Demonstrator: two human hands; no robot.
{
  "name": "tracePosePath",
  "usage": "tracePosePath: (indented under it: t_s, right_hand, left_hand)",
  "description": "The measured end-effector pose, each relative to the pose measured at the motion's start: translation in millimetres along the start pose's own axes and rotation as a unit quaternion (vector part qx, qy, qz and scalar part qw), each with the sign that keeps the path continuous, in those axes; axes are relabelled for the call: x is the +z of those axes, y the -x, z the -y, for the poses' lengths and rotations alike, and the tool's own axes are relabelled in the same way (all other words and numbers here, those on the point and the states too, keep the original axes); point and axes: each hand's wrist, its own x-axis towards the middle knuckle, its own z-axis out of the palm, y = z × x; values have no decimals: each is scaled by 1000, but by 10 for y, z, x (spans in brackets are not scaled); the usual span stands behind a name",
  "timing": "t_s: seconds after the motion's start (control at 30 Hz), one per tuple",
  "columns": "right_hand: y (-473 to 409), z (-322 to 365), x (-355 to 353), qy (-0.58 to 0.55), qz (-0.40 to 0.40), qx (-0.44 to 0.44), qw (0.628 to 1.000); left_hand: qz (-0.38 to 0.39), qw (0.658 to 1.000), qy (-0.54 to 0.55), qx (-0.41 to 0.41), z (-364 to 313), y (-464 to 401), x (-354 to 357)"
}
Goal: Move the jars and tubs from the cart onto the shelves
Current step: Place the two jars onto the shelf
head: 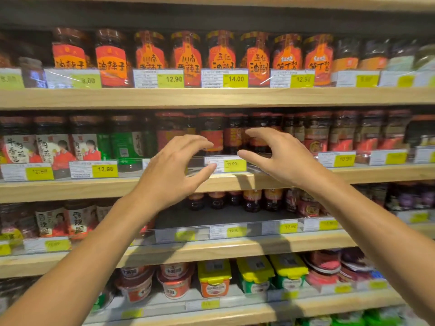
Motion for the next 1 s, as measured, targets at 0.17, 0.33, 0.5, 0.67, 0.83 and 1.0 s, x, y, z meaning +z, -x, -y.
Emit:
tracePosePath:
  t_s: [0.17,0.33,0.5,0.67,0.83,1.0]
  right_hand:
    - [383,-202,-192,44,25,5,999]
    - [903,-455,-418,67,58,38,995]
    - [1503,-828,-722,103,67,58,991]
    - [2137,-1389,-1033,104,101,115,983]
    - [2846,-1892,-1411,111,135,196,965]
    - [3601,-2365,-1724,135,142,264,944]
  left_hand:
    - [45,996,16,70,-237,-57,254]
    - [90,988,19,125,-618,-137,527]
    - [117,979,34,164,-1281,-244,856]
    - [156,965,54,206,-2013,-339,1363]
    - [187,949,80,242,-2771,-400,1950]
    - [216,925,122,287,-3559,-427,2549]
